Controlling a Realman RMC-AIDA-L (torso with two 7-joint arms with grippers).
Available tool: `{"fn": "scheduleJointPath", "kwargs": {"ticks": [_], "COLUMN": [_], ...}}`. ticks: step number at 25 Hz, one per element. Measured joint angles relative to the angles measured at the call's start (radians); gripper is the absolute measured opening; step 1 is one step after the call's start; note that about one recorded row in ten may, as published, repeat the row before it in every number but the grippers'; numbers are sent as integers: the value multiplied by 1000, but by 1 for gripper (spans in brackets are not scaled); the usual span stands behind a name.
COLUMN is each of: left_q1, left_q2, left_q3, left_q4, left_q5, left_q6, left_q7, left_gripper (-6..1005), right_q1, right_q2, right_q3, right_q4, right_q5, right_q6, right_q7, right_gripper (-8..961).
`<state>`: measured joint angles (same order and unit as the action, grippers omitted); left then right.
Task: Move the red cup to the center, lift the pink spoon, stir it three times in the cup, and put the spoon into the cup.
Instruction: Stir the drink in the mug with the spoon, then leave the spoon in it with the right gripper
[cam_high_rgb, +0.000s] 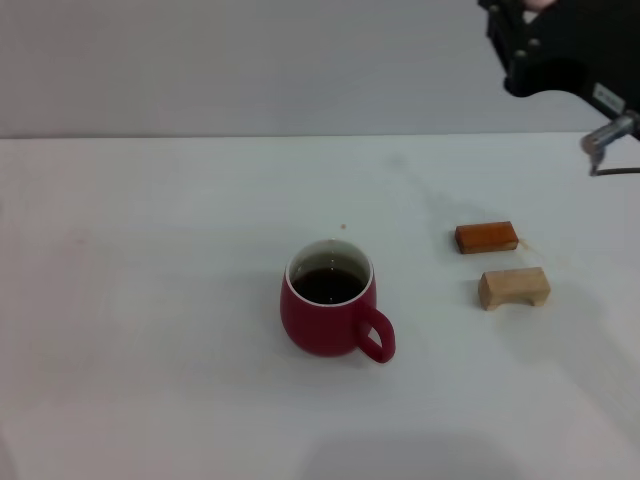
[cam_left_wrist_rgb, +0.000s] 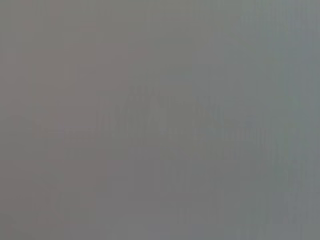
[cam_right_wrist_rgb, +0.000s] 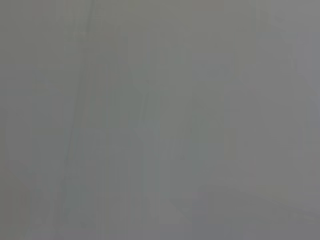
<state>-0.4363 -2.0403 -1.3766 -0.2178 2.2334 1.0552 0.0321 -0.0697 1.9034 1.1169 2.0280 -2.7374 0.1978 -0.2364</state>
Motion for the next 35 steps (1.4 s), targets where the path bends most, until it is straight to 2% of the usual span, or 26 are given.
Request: {"fn": "scheduleJointPath", "kwargs": {"ticks": [3, 10, 12, 13, 14, 15, 21, 23, 25, 29, 35], "left_q1": [1, -3, -5, -7, -7, -8, -10, -12, -13, -18, -21], "left_q2": [0, -1, 0, 2, 2, 2, 6, 7, 8, 9, 9], "left_q3": [-1, -1, -1, -1, -1, -1, -2, -2, -2, -2, -2], "left_q4": [1, 10, 11, 11, 11, 11, 11, 11, 11, 11, 12], "left_q5": [0, 0, -1, -1, -1, -1, -2, -4, -4, -4, -3], "left_q6": [0, 0, -1, -8, -8, -11, -15, -15, -15, -15, -18], "left_q7": [0, 0, 0, 0, 0, 0, 0, 0, 0, 5, 6], "left_gripper": [844, 844, 844, 844, 844, 844, 844, 844, 844, 844, 843], "right_q1": [25, 70, 81, 93, 100, 100, 135, 150, 155, 183, 209], "right_q2": [22, 42, 60, 78, 87, 87, 123, 141, 145, 167, 170], "right_q3": [0, 2, 5, 12, 17, 17, 36, 41, 42, 52, 52], "right_q4": [0, 3, 3, 3, 3, 3, 4, 4, 4, 3, 4], "right_q5": [-1, 5, 3, 1, 1, 1, 1, 0, -1, 0, 5], "right_q6": [37, 104, 133, 162, 180, 180, 263, 297, 306, 371, 418], "right_q7": [0, -1, -1, -1, -1, -1, -1, -1, -1, -1, 11], "right_gripper": [161, 162, 162, 162, 162, 162, 163, 163, 163, 164, 165]}}
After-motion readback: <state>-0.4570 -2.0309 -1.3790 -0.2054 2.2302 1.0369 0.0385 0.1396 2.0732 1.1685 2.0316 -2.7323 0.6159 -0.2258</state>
